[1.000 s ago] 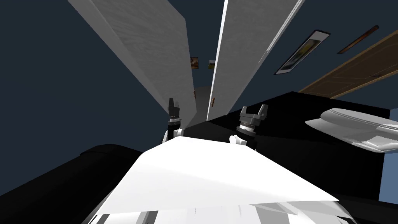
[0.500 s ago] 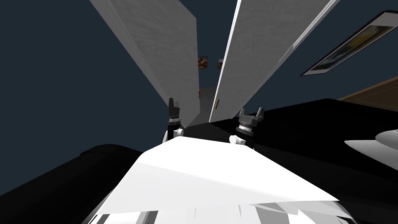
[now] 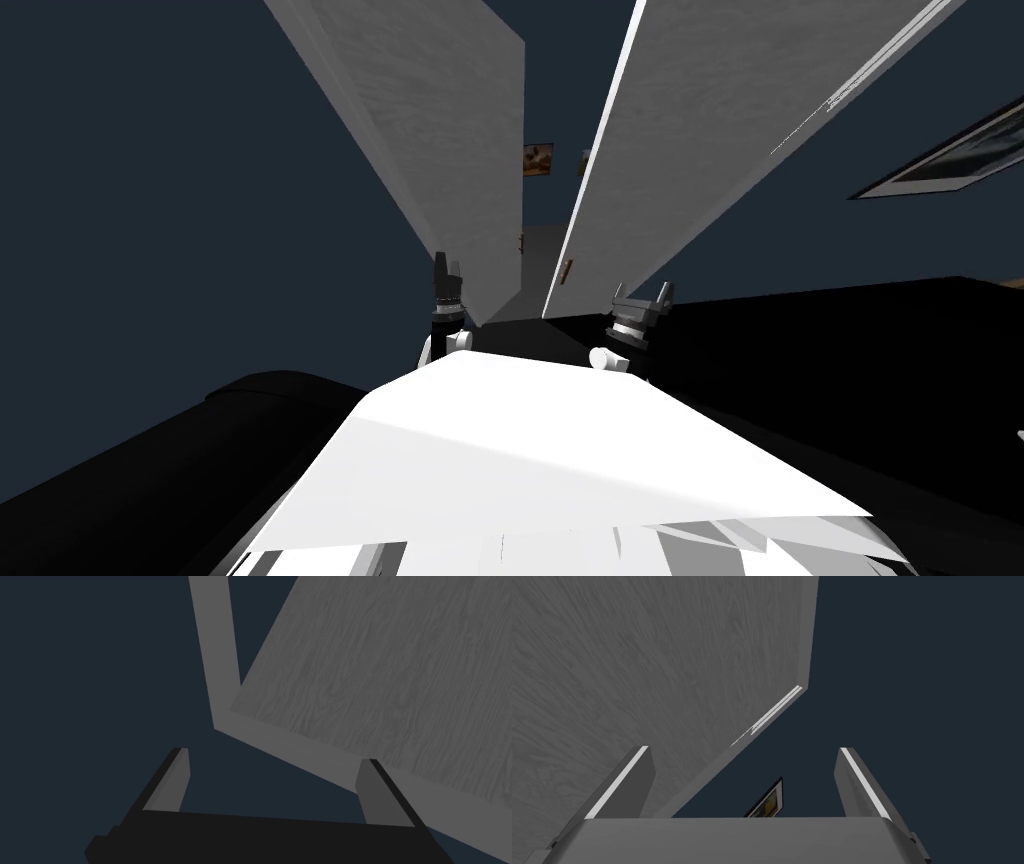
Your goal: Push the door open
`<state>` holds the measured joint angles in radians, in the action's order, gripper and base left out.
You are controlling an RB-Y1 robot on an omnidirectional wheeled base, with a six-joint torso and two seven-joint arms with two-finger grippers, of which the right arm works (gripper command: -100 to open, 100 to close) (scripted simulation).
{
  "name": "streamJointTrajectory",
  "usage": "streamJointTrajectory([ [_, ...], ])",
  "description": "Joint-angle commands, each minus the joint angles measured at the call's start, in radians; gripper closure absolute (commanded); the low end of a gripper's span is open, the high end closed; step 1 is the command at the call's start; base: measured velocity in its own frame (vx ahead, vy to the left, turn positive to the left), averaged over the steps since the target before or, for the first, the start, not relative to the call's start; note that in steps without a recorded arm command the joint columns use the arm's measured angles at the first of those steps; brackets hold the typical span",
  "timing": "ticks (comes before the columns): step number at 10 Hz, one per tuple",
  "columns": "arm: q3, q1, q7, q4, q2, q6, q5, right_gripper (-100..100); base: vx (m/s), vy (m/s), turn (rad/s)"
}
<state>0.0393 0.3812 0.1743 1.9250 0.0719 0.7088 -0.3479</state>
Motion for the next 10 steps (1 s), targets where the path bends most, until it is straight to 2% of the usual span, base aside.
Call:
streamJointTrajectory([
  [1,0.006,-0.006,0.027,-0.031,0.005,0.012,-0.019,-100,0.024,-0.080,0.232],
  [10,0.041,-0.059,0.161,-0.212,0.015,0.065,-0.124,-100,0.021,-0.100,0.206],
])
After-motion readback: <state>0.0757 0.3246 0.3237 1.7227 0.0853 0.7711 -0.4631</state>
